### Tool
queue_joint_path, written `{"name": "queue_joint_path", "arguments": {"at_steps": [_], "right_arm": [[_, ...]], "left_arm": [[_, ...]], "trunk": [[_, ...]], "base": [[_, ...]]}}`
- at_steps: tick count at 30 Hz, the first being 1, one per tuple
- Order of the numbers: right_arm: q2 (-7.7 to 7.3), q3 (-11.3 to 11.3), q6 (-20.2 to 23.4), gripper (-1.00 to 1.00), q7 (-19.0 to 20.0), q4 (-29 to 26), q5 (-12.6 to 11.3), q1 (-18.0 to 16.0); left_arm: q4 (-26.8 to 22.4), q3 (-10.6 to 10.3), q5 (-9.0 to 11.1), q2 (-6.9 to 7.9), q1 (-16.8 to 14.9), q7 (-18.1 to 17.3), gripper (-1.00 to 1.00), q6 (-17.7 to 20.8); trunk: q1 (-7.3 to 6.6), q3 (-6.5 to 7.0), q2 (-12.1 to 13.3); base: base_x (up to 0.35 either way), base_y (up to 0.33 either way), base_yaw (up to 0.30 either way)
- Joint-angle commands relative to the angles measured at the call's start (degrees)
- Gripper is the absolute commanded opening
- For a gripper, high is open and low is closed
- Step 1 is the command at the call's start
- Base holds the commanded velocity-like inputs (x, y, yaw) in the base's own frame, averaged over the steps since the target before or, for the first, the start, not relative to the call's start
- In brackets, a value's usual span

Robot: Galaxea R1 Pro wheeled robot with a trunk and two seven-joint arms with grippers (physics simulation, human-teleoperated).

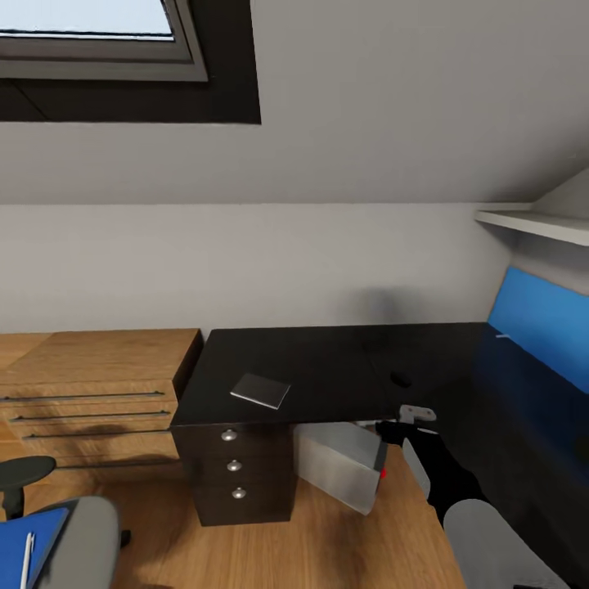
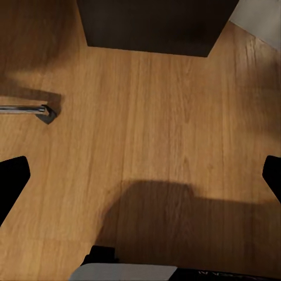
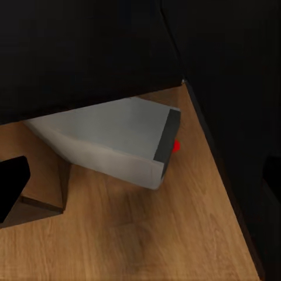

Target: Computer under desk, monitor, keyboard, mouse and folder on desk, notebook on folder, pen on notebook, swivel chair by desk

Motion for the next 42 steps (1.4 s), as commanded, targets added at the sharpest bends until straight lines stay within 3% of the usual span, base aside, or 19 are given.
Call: {"name": "queue_joint_path", "arguments": {"at_steps": [1,10,15,33,42], "right_arm": [[0.01,0.06,0.64,1.00,-0.19,-0.30,-0.18,-0.46],[-0.28,0.11,1.09,1.00,-0.18,-0.76,0.13,-1.18],[-1.33,-0.30,1.93,1.00,-0.19,-0.81,0.06,-1.21],[-4.23,-0.33,2.37,1.00,0.07,-2.30,-0.18,-1.22],[-4.77,-0.33,2.34,1.00,0.09,-2.29,-0.30,-1.22]], "left_arm": [[0.05,-0.47,0.52,0.00,-0.04,0.11,1.00,-0.18],[-0.02,-0.25,0.54,0.02,-0.04,0.06,1.00,-0.82],[-0.02,-0.23,0.59,0.06,-0.04,0.06,1.00,-0.90],[-0.03,-0.23,0.51,0.05,-0.04,0.06,1.00,-0.91],[-0.03,-0.23,0.51,0.06,-0.04,0.06,1.00,-0.91]], "trunk": [[-0.22,0.11,0.36],[-0.44,0.29,0.76],[-0.44,0.29,0.76],[-0.44,0.29,0.76],[-0.44,0.29,0.76]], "base": [[0.000,0.000,0.000],[0.000,0.000,0.000],[0.042,0.000,0.000],[0.314,-0.002,0.000],[0.314,-0.063,0.000]]}}
